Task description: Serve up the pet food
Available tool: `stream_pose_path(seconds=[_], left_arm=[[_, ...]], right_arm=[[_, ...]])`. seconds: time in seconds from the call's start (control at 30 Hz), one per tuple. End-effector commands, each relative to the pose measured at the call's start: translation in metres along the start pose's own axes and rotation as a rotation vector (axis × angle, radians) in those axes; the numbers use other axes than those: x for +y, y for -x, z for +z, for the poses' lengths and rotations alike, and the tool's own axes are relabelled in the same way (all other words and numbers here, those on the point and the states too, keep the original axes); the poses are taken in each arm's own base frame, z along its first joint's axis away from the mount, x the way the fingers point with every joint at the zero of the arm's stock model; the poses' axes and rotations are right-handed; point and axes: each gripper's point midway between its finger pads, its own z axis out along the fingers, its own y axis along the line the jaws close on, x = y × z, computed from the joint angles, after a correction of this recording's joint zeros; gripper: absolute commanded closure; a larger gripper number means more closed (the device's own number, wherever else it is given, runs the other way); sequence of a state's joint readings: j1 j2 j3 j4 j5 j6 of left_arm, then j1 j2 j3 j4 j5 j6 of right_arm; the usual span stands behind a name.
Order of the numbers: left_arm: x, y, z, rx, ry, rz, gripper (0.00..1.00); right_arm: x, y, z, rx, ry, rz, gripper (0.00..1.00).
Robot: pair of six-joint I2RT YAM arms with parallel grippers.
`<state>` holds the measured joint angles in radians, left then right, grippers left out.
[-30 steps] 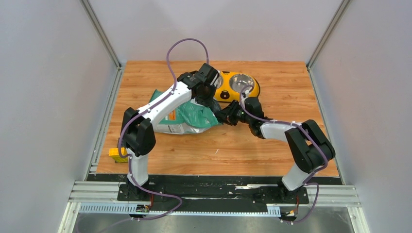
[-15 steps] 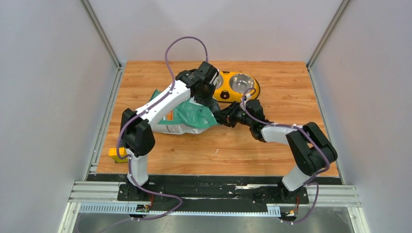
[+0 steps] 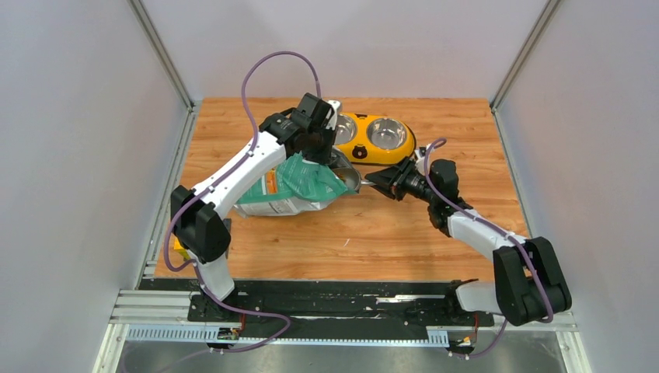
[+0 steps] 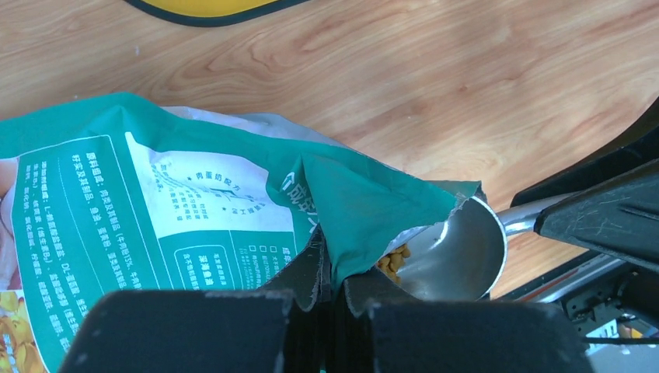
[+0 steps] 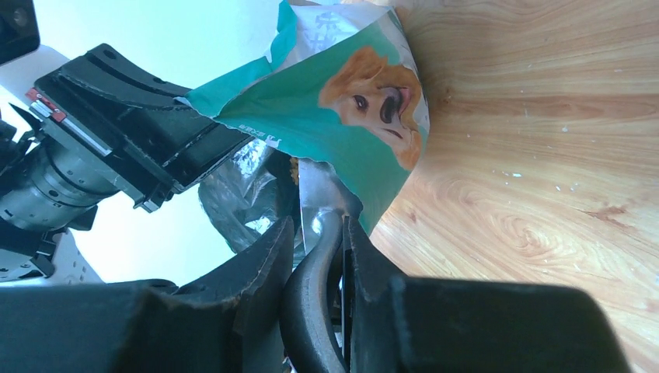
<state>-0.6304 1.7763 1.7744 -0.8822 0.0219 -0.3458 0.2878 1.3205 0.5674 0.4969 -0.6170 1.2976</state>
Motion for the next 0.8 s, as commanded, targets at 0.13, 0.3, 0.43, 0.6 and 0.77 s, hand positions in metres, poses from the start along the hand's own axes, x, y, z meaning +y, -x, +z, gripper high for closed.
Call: stream_pose_path(seconds=[0.13,0.3,0.43,0.6,0.77], left_arm=[[-0.006,0.04,-0.043,-0.181,-0.07,0.012,1.0],[-0.022,0.03,-0.025,-0.117,-0.144,0.03,1.0],[-0.038,0.023,-0.009,-0.079,-0.166,0.054,1.0],[-0.053,0.022,-0.002,-0.068,-0.217,0.042,1.0],[-0.058,0.016,0.01,-0.04,-0.207,0.061,1.0]], right_arm=[[0.022,0.012,-0.025,-0.016,0.074,-0.054,1.0],[0.037,0.013,-0.019,0.02,0.06,-0.153,1.0],[0.04,0.016,-0.016,0.028,0.035,-0.172,1.0],[0.043,0.022,-0.019,0.04,0.018,-0.173,1.0],[0.048,0.029,-0.022,0.041,-0.017,-0.202,1.0]])
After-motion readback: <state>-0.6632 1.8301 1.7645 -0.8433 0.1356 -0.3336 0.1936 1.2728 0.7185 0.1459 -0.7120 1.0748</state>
